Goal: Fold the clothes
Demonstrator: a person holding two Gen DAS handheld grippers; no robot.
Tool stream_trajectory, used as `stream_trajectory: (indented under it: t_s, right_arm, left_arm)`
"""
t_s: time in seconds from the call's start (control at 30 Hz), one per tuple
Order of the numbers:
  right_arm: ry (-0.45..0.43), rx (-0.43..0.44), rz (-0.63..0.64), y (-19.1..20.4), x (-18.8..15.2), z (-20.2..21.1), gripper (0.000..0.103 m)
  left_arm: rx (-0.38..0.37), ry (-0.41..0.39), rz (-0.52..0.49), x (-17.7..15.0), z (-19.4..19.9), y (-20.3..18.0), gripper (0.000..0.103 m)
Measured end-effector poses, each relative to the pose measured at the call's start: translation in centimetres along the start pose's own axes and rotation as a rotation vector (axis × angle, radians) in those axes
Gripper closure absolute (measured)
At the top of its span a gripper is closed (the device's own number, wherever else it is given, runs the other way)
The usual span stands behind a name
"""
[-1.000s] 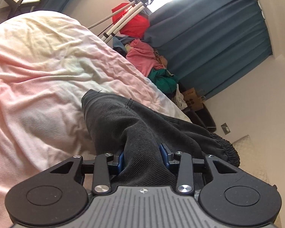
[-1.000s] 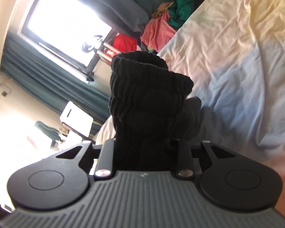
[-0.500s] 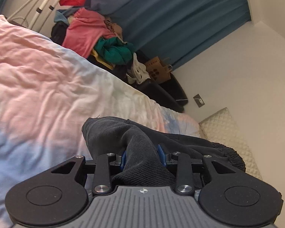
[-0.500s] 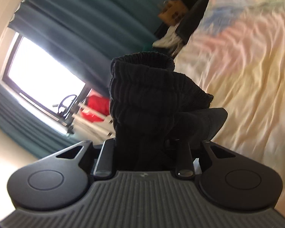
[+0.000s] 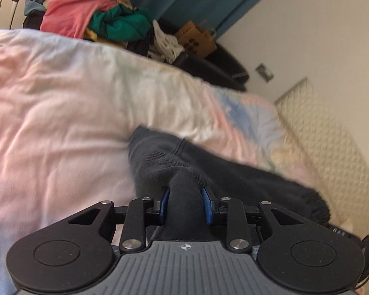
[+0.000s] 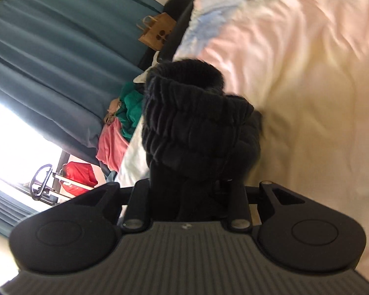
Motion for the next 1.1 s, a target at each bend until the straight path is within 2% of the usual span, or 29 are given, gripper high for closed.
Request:
stream_trajectory:
  t_s: [0.1, 0.23, 0.3, 0.4, 0.43, 0.47, 0.53, 0.57, 0.63, 0.8, 0.83, 0.87, 0.9, 0.97, 1.03, 1.1]
  right_arm:
    - [-0.009, -0.05, -0.001, -3.1, -3.0, 0.4, 0.071]
    - [-0.014, -0.102, 0.011, -6.4, -6.0, 0.4, 0.059]
    - [-0.01, -0.116, -0.004, -6.8, -6.3, 1.0, 0.058]
    - [-0.01, -0.182, 0.029, -5.5, -5.6, 3.6, 0.056]
    - [-0.01, -0.205, 0.039, -5.0, -5.4, 4.5, 0.056]
    - [-0.015, -0.224, 0.066, -4.4, -5.3, 5.4, 0.056]
    - [-0.044, -0.252, 0.189, -2.1, -5.2, 7.7, 0.056]
    - [-0.058, -0.26, 0.247, -0.9, -5.2, 8.8, 0.056]
    - [-0.081, -0.248, 0.337, 1.8, -5.4, 10.9, 0.056]
    - [-0.109, -0.156, 0.465, 8.1, -6.8, 16.7, 0.055]
    - [-0.119, -0.14, 0.486, 9.3, -7.2, 17.8, 0.049]
    - [-0.126, -0.13, 0.509, 10.2, -7.5, 18.7, 0.042]
    - [-0.125, -0.119, 0.534, 11.1, -7.9, 19.6, 0.039]
    - [-0.123, -0.094, 0.588, 12.6, -8.8, 21.5, 0.024]
    - [-0.158, -0.073, 0.624, 13.5, -9.8, 23.8, 0.013]
    - [-0.183, -0.057, 0.641, 14.7, -11.3, 26.5, 0.012]
  left_arm:
    - [0.022, 0.003, -0.048, -2.6, 0.9, 0.5, 0.071]
    - [0.041, -0.022, -0.082, -4.5, 2.4, 0.3, 0.068]
    - [0.058, -0.031, -0.093, -4.4, 3.8, -0.4, 0.069]
    - [0.084, -0.053, -0.125, -4.0, 6.6, -2.1, 0.067]
    - [0.079, -0.062, -0.126, -3.8, 7.6, -2.7, 0.065]
    - [0.069, -0.075, -0.126, -3.6, 8.8, -3.3, 0.059]
    - [0.091, -0.107, -0.15, -3.3, 11.6, -5.0, 0.049]
    - [0.104, -0.123, -0.167, -3.0, 12.8, -5.8, 0.047]
    - [0.11, -0.154, -0.213, -2.8, 15.4, -7.9, 0.036]
    - [0.136, -0.236, -0.316, -3.3, 22.6, -12.8, 0.017]
    - [0.137, -0.248, -0.327, -3.7, 24.1, -13.7, 0.007]
    - [0.141, -0.259, -0.337, -4.0, 25.6, -14.4, 0.001]
    - [0.148, -0.27, -0.348, -4.4, 27.1, -15.2, 0.0]
    - [0.162, -0.293, -0.382, -5.5, 29.9, -16.5, 0.0]
    - [0.181, -0.314, -0.414, -6.6, 32.5, -17.6, 0.0]
    - [0.207, -0.333, -0.439, -8.0, 34.7, -18.3, 0.0]
Point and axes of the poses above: each gripper's, at about its wrist camera, not at the fingertips, and z roughly against the way its jaws point, y to its left, x to its top, the point moved 9 cm from there along -z, roughly the way its jaws point, and after that the axes turned 6 degrees about -z, right-handed, at the moved point
